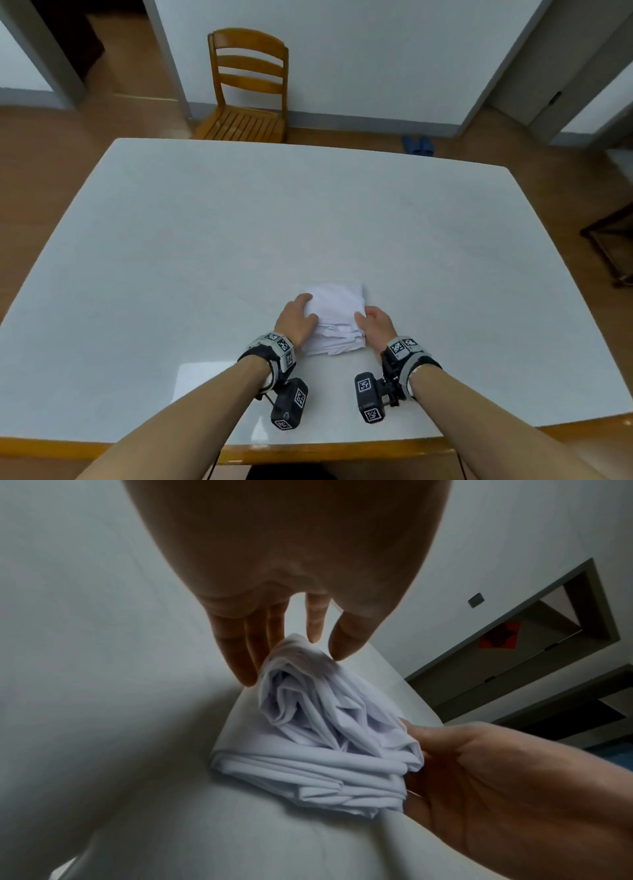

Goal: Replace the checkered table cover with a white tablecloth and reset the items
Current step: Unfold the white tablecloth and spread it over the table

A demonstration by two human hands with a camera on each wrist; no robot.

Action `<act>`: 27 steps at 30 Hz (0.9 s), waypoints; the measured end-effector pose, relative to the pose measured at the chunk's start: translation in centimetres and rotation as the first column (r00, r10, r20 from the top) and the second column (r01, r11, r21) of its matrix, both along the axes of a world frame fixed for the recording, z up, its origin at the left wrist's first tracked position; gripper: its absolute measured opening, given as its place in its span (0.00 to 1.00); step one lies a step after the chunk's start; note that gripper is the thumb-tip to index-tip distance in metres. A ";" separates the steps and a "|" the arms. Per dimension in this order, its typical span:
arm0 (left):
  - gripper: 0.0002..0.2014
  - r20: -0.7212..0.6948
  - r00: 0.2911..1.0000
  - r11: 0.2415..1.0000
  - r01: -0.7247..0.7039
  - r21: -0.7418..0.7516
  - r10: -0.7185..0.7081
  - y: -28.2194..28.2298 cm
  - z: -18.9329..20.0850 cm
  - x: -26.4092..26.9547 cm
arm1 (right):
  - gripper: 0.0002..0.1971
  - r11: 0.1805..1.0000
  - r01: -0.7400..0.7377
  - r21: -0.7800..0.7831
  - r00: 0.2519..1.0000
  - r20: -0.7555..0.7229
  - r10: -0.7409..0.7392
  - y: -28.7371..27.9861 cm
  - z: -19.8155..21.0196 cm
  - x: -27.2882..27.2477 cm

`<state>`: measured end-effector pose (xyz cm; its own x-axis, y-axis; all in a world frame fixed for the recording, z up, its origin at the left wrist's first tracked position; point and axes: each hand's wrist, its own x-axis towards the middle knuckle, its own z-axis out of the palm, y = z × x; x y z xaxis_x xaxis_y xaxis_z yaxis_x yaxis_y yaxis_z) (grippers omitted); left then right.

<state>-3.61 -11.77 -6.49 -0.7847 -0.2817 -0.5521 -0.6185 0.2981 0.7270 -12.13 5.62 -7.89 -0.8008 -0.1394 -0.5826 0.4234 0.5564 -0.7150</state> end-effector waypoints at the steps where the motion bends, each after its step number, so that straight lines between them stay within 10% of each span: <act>1: 0.32 0.018 0.999 0.999 0.029 0.018 -0.029 -0.5 -0.5 -0.4 | 0.05 1.000 -0.021 0.020 1.000 0.010 0.021 -0.3 -0.3 -0.5; 8: 0.26 -0.025 1.000 0.989 -0.011 0.147 0.015 -1.3 -2.0 -1.6 | 0.12 0.986 -0.067 0.154 0.997 -0.018 0.071 -0.5 -0.7 -1.1; 16: 0.16 -0.122 0.937 0.893 -0.263 0.366 0.326 -4.2 0.9 -4.4 | 0.15 0.927 0.259 -0.270 0.962 0.157 -0.223 -1.0 3.9 -4.2; 27: 0.27 -0.020 0.998 0.986 0.054 0.155 -0.051 -5.7 -3.7 -1.4 | 0.06 0.997 -0.009 0.074 0.987 0.158 -0.003 -0.6 -0.8 -3.4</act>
<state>-5.03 -17.43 -10.18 -0.8051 -0.1516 -0.5735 -0.5932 0.2124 0.7766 -15.56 5.07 -8.69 -0.6975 -0.0932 -0.7105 0.5258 0.6072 -0.5957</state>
